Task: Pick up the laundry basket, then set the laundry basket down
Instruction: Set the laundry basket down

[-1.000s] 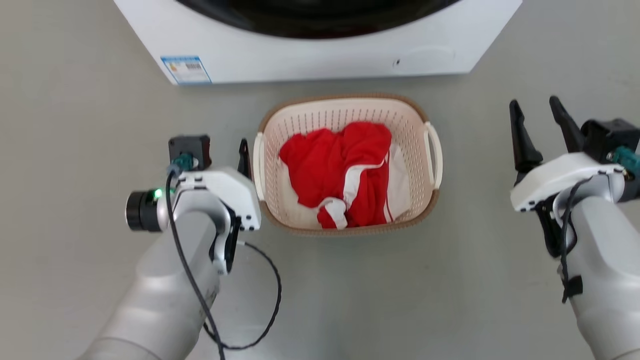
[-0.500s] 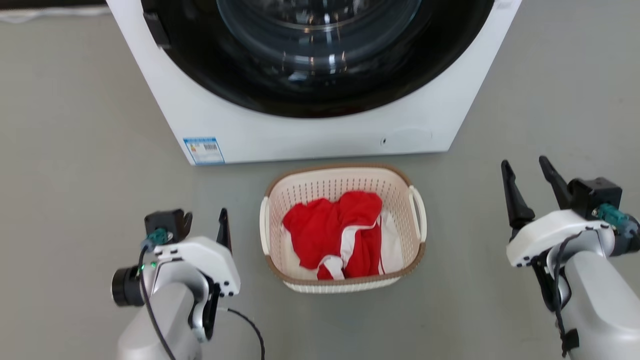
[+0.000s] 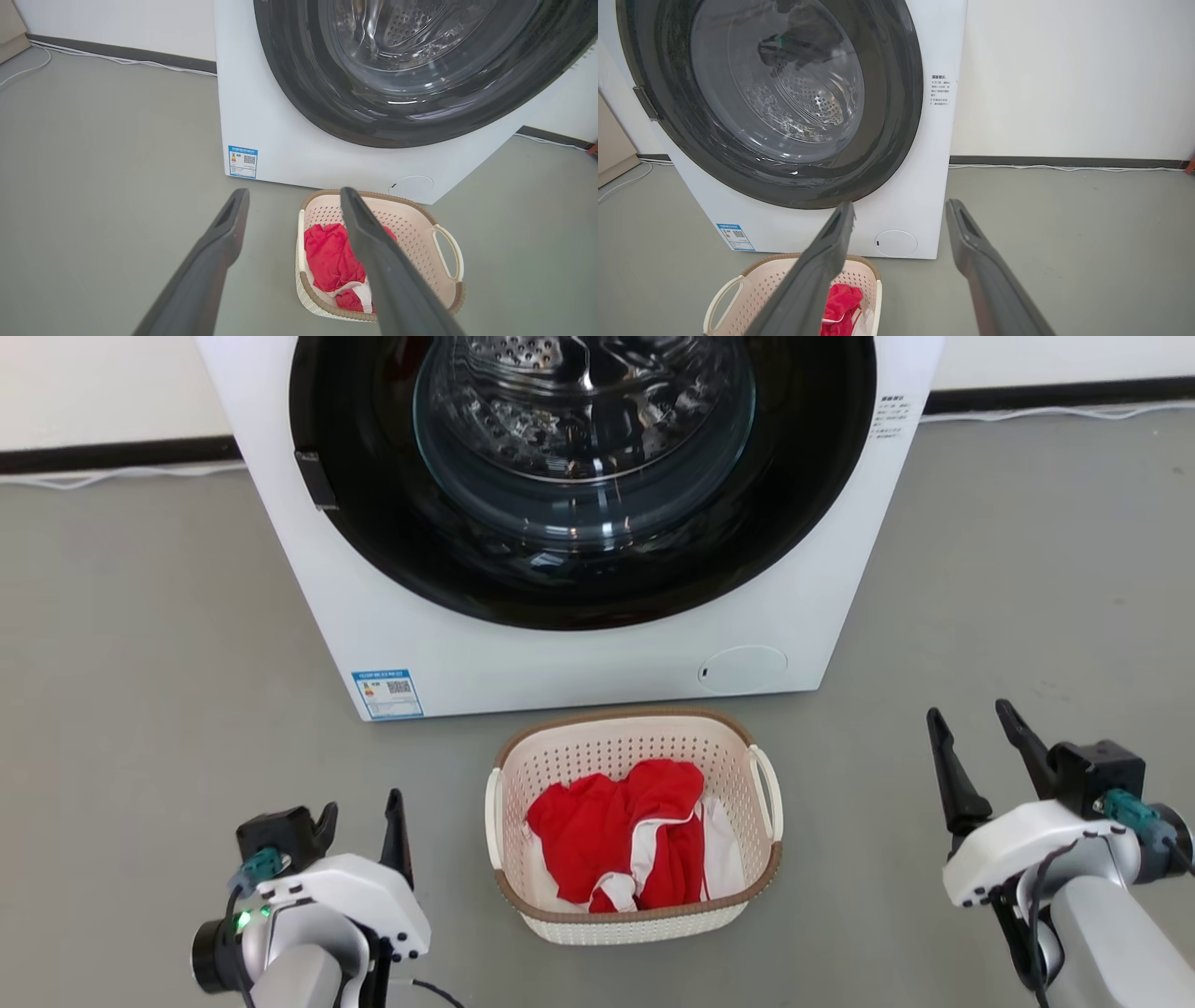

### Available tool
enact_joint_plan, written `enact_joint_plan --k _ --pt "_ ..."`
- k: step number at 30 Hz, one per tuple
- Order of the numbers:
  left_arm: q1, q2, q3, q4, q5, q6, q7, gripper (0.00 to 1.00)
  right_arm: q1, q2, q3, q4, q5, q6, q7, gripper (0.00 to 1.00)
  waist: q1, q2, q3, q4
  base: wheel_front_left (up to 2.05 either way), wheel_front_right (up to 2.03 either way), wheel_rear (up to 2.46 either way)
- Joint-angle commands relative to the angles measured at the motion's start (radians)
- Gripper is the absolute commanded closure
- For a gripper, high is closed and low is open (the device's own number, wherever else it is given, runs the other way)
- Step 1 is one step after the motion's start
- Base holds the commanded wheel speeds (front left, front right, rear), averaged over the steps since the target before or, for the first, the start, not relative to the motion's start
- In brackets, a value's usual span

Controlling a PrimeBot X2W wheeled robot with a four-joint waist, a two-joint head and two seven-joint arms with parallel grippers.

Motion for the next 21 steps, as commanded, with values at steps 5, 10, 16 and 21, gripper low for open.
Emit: enact_joint_plan --k 5,10,16,21 --pt "0.032 0.013 0.071 -0.072 0.032 -0.008 -0.006 0.0 0.031 0.002 0.001 -0.053 -0.024 0.006 -0.01 0.0 0.0001 -0.0001 -0.017 -0.005 0.0 0.0 0.0" --pt "0.076 0.004 0.113 -0.124 0.055 -0.009 -0.006 0.0 0.075 0.021 -0.019 -0.094 -0.045 0.006 -0.01 0.0 0.0001 -0.0001 -0.026 -0.005 0.0 0.0 0.0" --pt "0.145 0.002 0.163 -0.175 0.077 -0.012 -0.006 0.0 0.132 0.043 -0.038 -0.144 -0.062 0.006 -0.01 0.0 0.0001 -0.0001 -0.05 -0.008 0.0 0.0 0.0" --pt "0.186 -0.012 0.188 -0.209 0.096 -0.008 -0.006 0.0 0.177 0.054 -0.052 -0.174 -0.069 0.006 -0.01 0.0 0.0001 -0.0001 -0.065 -0.004 0.0 0.0 0.0"
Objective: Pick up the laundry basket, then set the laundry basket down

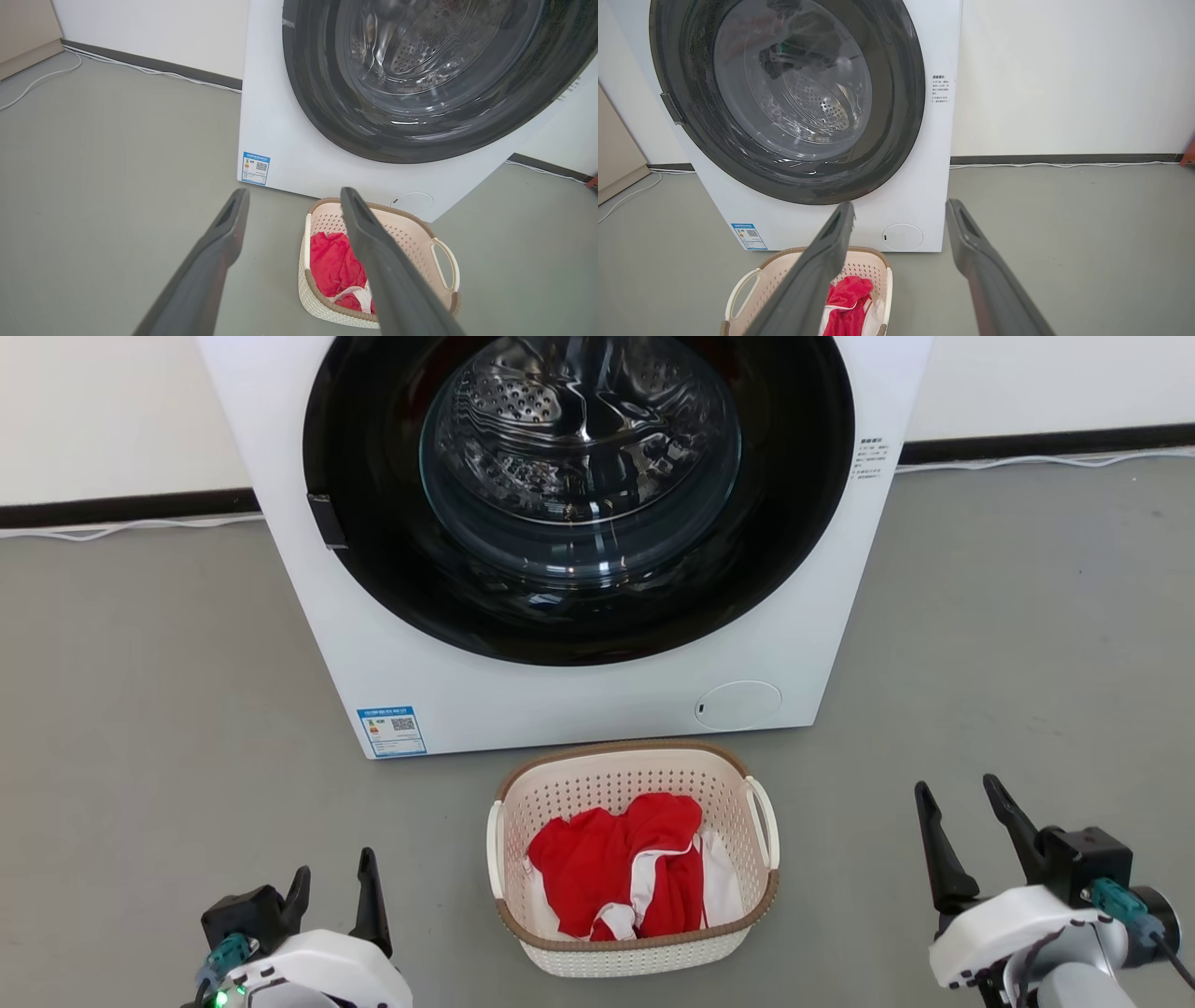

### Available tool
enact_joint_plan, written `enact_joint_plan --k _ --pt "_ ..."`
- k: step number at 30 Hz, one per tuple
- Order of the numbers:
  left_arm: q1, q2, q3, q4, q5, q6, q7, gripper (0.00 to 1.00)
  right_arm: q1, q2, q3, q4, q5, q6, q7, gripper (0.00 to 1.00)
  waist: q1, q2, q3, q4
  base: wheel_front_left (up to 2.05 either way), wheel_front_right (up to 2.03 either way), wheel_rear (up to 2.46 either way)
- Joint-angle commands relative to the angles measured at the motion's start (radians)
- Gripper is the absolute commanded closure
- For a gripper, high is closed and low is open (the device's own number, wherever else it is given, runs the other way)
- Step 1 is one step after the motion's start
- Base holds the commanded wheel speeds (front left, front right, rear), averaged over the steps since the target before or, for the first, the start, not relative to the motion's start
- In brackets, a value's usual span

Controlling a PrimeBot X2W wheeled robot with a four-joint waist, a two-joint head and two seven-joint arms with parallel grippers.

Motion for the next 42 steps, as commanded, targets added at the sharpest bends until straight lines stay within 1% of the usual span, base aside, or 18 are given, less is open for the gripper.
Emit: enact_joint_plan --k 1,13,14,17,20,24,30,42 --pt "-0.008 0.008 0.04 -0.035 0.017 0.002 -0.006 0.0 0.003 -0.006 0.014 -0.035 -0.01 0.006 -0.011 0.0 0.0001 -0.0001 -0.006 0.001 0.0 0.0 0.0" --pt "0.038 -0.021 0.085 -0.075 0.044 -0.001 -0.006 0.0 0.04 0.008 -0.007 -0.061 -0.022 0.006 -0.011 0.0 0.0001 -0.0001 -0.03 0.008 0.0 0.0 0.0" --pt "0.059 -0.034 0.054 -0.053 0.036 0.001 0.0 1.0 0.049 0.014 -0.024 -0.031 -0.011 0.0 0.0 1.0 0.0001 -0.0001 -0.03 0.008 0.0 0.0 0.0" --pt "0.077 -0.041 0.054 -0.028 0.038 0.001 0.001 1.0 0.063 0.023 -0.021 -0.005 -0.01 -0.001 0.002 1.0 0.0001 -0.0001 -0.031 0.008 0.0 0.0 0.0" --pt "0.077 -0.042 0.062 -0.025 0.015 -0.004 0.011 1.0 0.061 0.027 -0.029 0.0 0.018 -0.001 0.014 1.0 0.0002 -0.0001 -0.031 0.009 0.0 0.0 0.0" --pt "0.076 -0.043 0.069 -0.036 -0.023 -0.012 0.024 1.0 0.062 0.029 -0.033 -0.009 0.067 -0.001 0.028 1.0 0.0022 -0.0001 -0.032 0.011 0.0 0.0 0.0" --pt "0.076 -0.043 0.075 -0.048 -0.071 -0.022 0.037 1.0 0.066 0.032 -0.032 -0.023 0.128 0.0 0.04 1.0 0.0001 -0.0001 -0.029 0.013 0.0 0.0 0.0" --pt "0.073 -0.044 0.093 -0.078 -0.184 -0.046 0.071 1.0 0.069 0.039 -0.037 -0.052 0.271 0.0 0.071 1.0 0.0001 -0.0001 -0.025 0.017 0.0 0.0 0.0"
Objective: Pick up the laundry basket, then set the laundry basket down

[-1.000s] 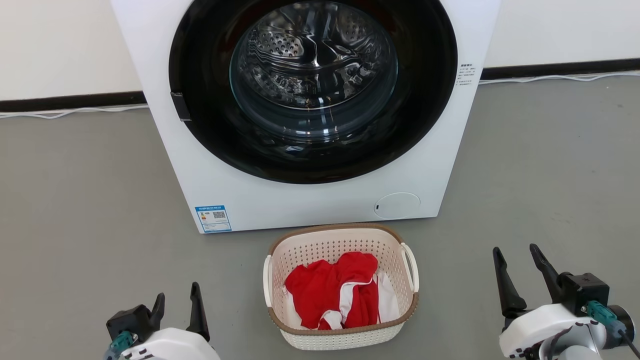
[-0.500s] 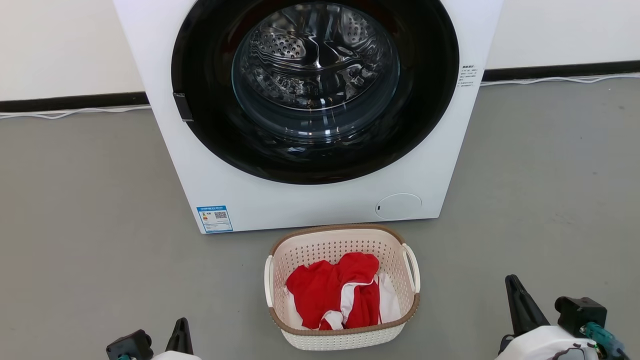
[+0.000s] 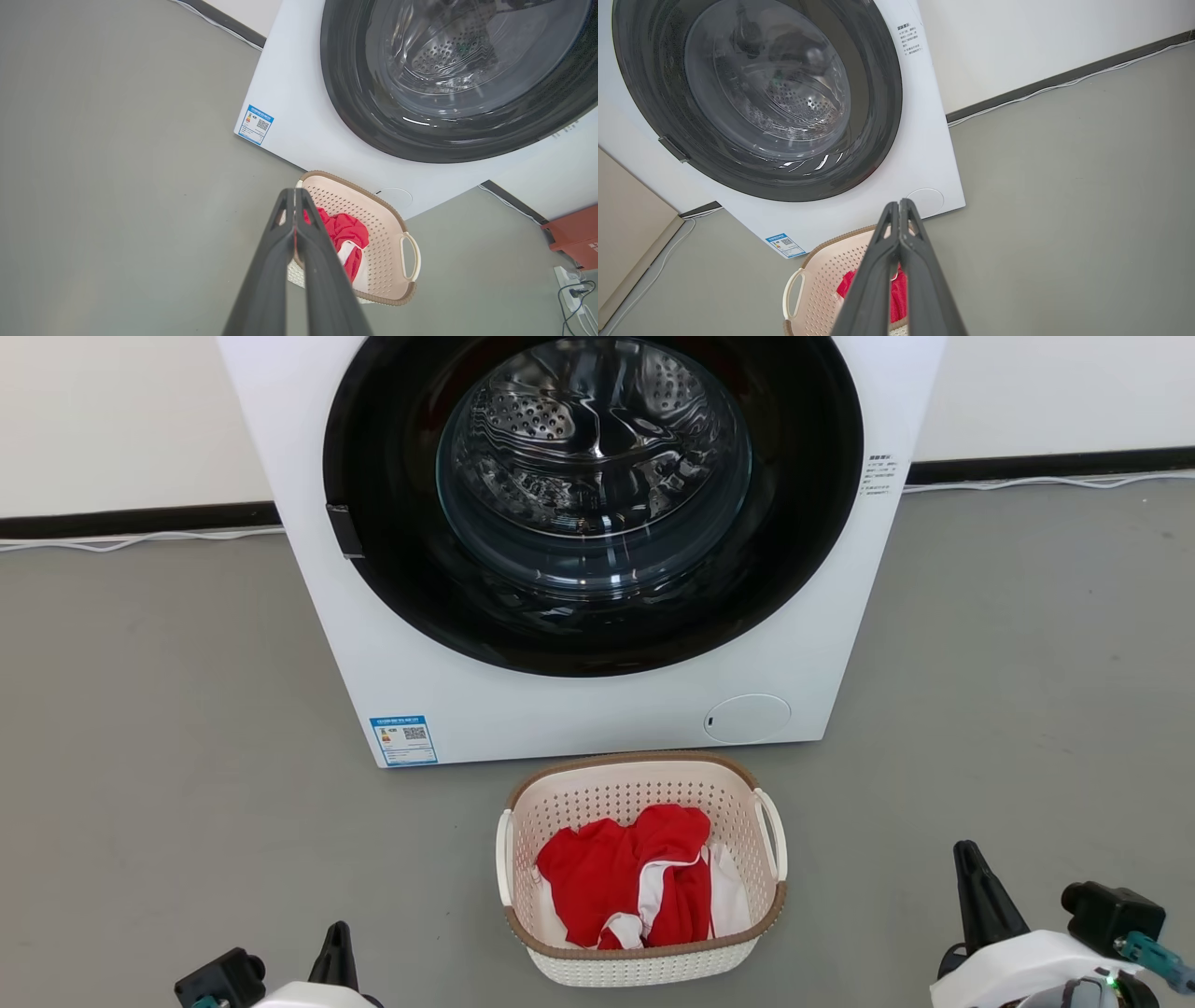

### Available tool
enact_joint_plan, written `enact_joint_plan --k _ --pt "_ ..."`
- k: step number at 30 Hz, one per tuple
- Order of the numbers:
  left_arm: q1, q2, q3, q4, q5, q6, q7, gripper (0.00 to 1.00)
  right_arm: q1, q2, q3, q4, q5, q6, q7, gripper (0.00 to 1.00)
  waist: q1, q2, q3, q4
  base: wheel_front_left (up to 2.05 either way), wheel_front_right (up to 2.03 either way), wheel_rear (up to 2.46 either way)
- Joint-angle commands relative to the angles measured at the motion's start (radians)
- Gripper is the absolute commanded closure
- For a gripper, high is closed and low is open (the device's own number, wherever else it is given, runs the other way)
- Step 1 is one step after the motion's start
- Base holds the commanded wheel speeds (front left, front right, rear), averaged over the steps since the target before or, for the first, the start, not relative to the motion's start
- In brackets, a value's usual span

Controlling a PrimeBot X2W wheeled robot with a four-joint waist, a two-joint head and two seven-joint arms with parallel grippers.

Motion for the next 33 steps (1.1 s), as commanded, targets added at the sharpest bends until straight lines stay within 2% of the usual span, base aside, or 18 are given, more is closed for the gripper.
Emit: enact_joint_plan --k 1,33 --pt "-0.038 0.003 0.015 -0.032 -0.027 -0.013 0.002 1.0 -0.032 -0.006 -0.005 -0.035 0.029 0.001 0.007 1.0 -0.0002 0.0 0.0 0.0 0.0 0.0 0.0" --pt "-0.048 0.0 0.067 -0.107 -0.327 -0.076 0.096 1.0 -0.029 0.013 -0.026 -0.104 0.409 0.003 0.1 1.0 -0.0002 0.0 0.009 0.012 0.0 0.0 0.0"
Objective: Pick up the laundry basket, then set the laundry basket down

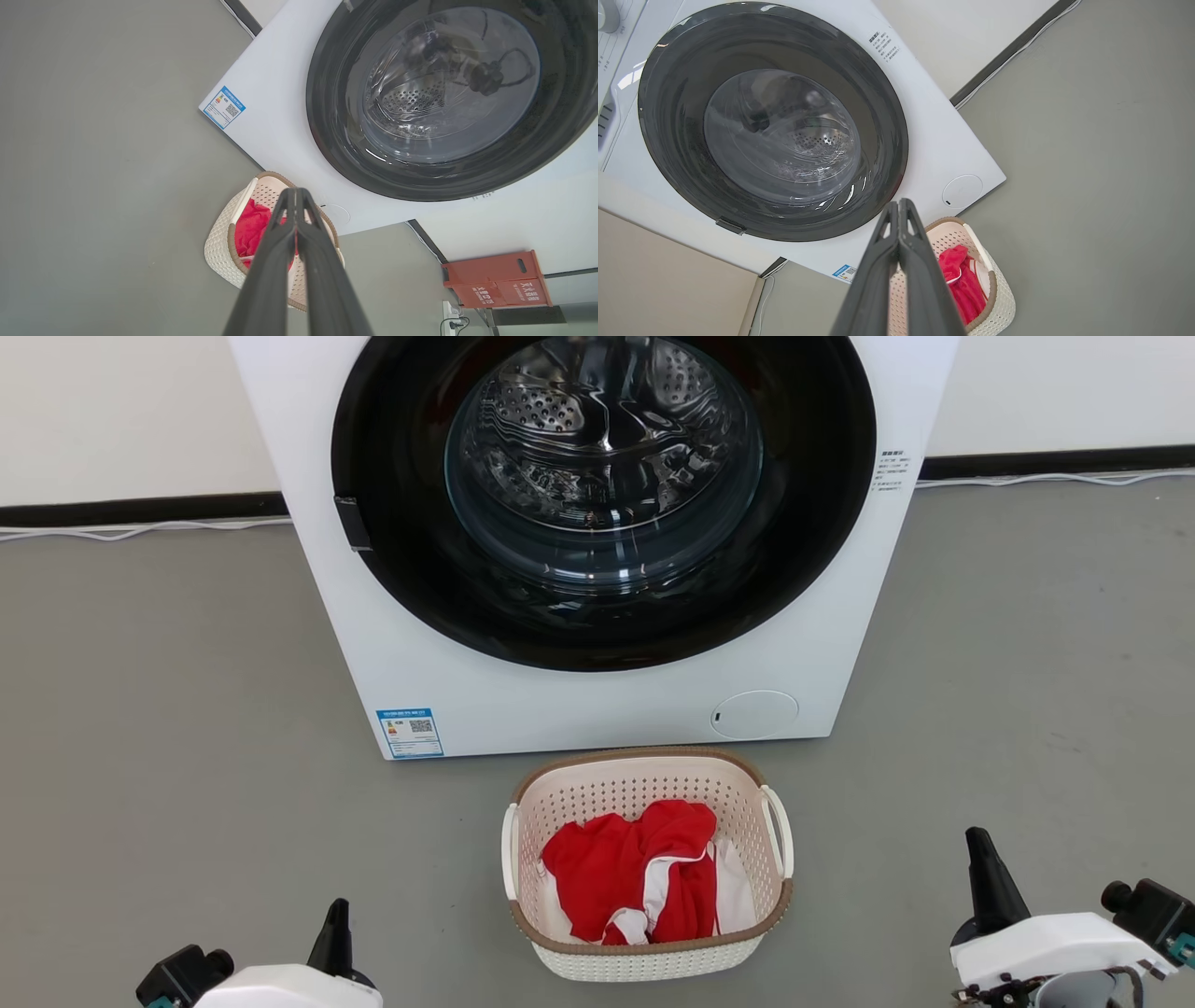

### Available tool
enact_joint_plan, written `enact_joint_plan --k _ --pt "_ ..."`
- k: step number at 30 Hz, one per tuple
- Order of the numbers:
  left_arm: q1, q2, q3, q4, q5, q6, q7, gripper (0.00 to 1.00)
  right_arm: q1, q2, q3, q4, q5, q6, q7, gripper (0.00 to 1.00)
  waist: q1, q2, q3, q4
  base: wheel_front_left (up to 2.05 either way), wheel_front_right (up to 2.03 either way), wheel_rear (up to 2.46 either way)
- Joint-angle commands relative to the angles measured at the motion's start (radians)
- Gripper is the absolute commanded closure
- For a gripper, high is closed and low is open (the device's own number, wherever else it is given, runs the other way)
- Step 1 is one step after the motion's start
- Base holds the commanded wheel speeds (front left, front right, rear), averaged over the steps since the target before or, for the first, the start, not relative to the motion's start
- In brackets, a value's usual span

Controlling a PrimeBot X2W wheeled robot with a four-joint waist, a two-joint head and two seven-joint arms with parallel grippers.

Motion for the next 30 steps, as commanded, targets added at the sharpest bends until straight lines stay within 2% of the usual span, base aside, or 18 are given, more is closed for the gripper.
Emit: enact_joint_plan --k 1,30 --pt "-0.047 0.005 0.022 -0.035 -0.029 -0.013 0.005 1.0 -0.029 -0.005 0.001 -0.037 0.033 0.003 0.013 1.0 -0.0001 -0.0001 0.0 0.001 0.0 0.0 0.0" --pt "-0.056 0.002 0.069 -0.103 -0.301 -0.07 0.09 1.0 -0.026 0.012 -0.018 -0.099 0.377 0.005 0.097 1.0 -0.0001 -0.0001 0.009 0.011 0.0 0.0 0.0"
